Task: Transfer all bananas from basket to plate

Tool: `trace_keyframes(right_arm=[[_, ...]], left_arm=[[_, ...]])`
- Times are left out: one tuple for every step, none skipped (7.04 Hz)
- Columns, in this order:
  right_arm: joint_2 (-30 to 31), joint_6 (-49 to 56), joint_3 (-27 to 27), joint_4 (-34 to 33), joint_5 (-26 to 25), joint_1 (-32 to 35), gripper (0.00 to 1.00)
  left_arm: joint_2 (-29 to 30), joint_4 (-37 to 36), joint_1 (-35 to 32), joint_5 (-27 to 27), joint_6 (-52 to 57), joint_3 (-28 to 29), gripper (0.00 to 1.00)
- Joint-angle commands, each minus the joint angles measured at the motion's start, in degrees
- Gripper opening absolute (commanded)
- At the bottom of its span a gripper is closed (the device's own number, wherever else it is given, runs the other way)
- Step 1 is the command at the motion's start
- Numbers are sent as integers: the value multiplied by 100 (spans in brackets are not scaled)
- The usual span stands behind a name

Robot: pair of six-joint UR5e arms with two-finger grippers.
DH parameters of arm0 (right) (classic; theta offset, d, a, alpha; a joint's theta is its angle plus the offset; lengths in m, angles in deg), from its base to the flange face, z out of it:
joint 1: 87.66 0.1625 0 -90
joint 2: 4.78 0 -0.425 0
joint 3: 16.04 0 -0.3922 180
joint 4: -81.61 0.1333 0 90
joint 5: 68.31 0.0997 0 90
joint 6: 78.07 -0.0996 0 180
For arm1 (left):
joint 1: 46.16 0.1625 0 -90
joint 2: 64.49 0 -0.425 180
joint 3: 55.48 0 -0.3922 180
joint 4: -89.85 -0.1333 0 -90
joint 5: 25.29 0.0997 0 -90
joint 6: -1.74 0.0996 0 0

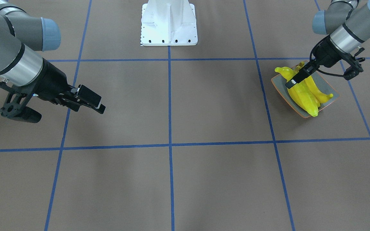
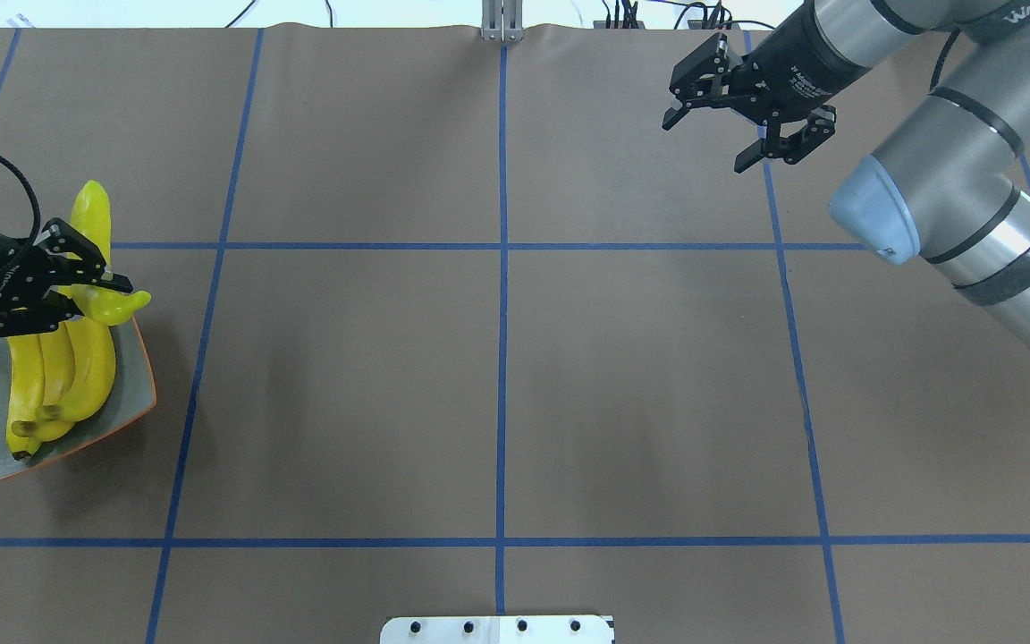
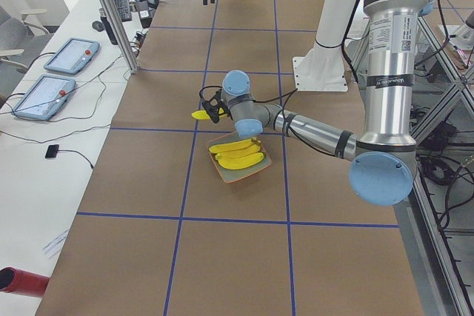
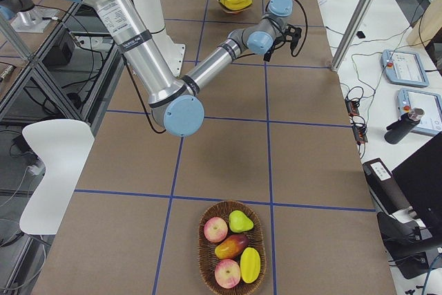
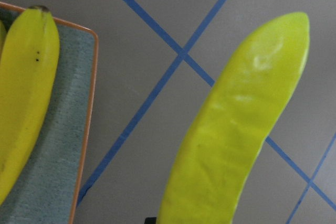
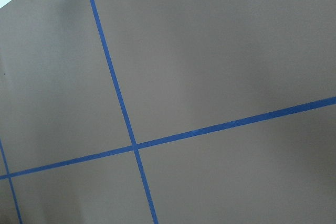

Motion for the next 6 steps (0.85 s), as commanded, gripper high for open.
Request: trace_keyframes(right_arm=[[29,9,1,1,-5,-1,100],[38,9,1,1,-5,-1,100],[30,9,1,1,-5,-1,100],[29,0,1,1,4,-1,100],[29,0,1,1,-5,-1,100],[38,9,1,1,-5,-1,100]], left_arm=[[-113,-26,561,356,22,161,0],[-114,-18,660,368,39,266,0],[-236,-9,687,368,57,267,0],[-385,-9,687,368,292,276,0],[-491,-9,679,368,486,276,0],[-501,0,679,368,488,276,41]])
